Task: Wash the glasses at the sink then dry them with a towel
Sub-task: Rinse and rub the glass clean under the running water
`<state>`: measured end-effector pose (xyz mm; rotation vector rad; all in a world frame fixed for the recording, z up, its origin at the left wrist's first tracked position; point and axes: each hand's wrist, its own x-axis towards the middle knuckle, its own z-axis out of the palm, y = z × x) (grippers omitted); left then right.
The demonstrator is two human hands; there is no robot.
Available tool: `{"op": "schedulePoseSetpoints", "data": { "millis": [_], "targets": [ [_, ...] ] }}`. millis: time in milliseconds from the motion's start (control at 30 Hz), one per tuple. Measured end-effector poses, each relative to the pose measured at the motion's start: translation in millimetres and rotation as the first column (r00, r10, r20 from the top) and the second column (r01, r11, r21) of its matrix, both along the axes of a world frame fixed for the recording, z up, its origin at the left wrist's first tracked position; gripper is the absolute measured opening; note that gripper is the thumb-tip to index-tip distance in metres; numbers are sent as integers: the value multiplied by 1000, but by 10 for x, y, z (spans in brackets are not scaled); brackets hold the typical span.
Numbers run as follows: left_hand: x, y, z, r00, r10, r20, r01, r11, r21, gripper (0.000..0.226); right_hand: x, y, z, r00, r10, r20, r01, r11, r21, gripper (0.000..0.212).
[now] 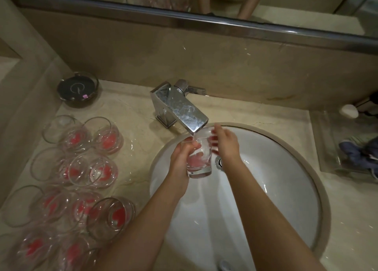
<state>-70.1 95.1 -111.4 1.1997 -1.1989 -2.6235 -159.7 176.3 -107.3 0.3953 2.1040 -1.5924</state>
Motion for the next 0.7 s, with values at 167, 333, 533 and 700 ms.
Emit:
{"op": "schedulePoseSetpoints", "data": {
  "millis": [167,333,533,700],
  "targets": [
    [-41,58,-32,989,83,-124,-83,997,4,37,505,190,-181,696,112,709,247,890,-383,68],
    [-63,72,-32,995,-80,-63,56,947,-315,30,609,218,-145,772,152,618,285,785,-549,62],
    [-106,-83,16,920,-389,45,317,670,-672,5,475,303,-168,868,25,496,310,754,-580,50],
    [-94,-57,103,886,-464,22,426,793,-436,23,366,393,-84,974,67,214,51,864,-502,38]
  ]
}}
